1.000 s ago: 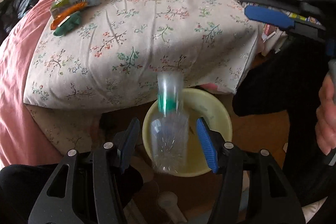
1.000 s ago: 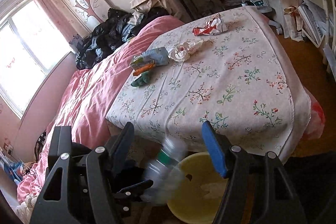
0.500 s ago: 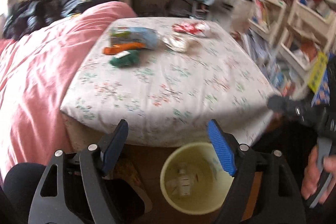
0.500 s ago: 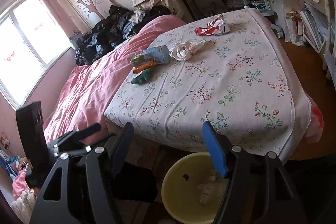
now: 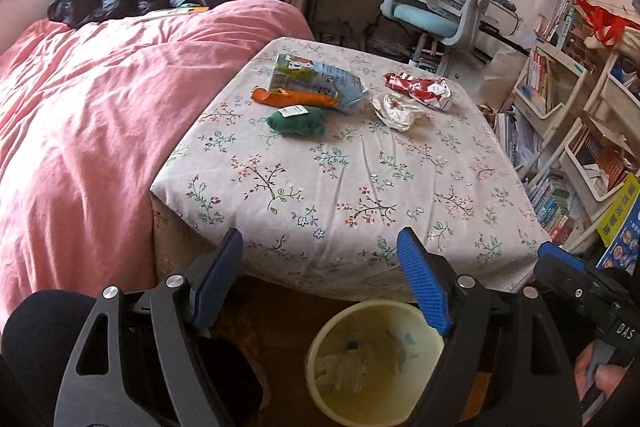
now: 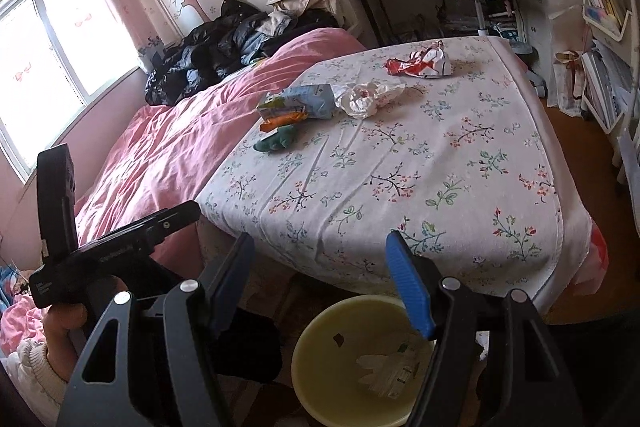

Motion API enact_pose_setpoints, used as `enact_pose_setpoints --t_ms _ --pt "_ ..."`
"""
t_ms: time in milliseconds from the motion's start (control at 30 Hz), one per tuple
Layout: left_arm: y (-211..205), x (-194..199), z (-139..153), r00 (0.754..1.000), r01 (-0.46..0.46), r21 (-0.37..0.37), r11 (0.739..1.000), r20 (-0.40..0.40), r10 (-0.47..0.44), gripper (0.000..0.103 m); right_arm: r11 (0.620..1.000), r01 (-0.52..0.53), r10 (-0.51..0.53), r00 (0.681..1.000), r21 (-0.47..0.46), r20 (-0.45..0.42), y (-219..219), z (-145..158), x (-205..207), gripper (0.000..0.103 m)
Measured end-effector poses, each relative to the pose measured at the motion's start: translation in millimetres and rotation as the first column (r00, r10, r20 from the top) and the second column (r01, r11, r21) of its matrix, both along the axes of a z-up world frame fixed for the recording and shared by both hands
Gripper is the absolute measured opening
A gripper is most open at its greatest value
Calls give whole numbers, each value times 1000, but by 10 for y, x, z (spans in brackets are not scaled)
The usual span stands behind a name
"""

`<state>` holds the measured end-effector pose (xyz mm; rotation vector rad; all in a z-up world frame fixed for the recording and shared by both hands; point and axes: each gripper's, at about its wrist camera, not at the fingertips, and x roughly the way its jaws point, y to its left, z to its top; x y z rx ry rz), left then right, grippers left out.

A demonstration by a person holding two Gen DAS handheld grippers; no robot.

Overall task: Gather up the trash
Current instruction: 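Move both tools back above the table toward the remaining items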

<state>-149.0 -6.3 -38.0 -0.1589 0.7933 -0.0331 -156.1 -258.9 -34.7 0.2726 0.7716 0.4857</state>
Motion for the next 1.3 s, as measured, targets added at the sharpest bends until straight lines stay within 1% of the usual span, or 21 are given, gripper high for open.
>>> enact_pose_setpoints --t_ms 100,333,833,1300 --pt "-1 -9 7 1000 -1 7 1000 9 1 76 1000 0 0 1000 -2 -1 4 1 1 66" --pt "26 -16 13 1000 -5 -8 1000 11 5 76 999 -6 6 1000 -31 5 58 0 -9 66" --pt "20 -25 29 1000 -2 -11 1000 13 2 77 997 -12 12 1000 -77 8 163 -27 -20 66" --pt "27 -11 50 1000 -4 -12 1000 20 4 78 998 -11 12 1000 -67 13 154 1 3 67"
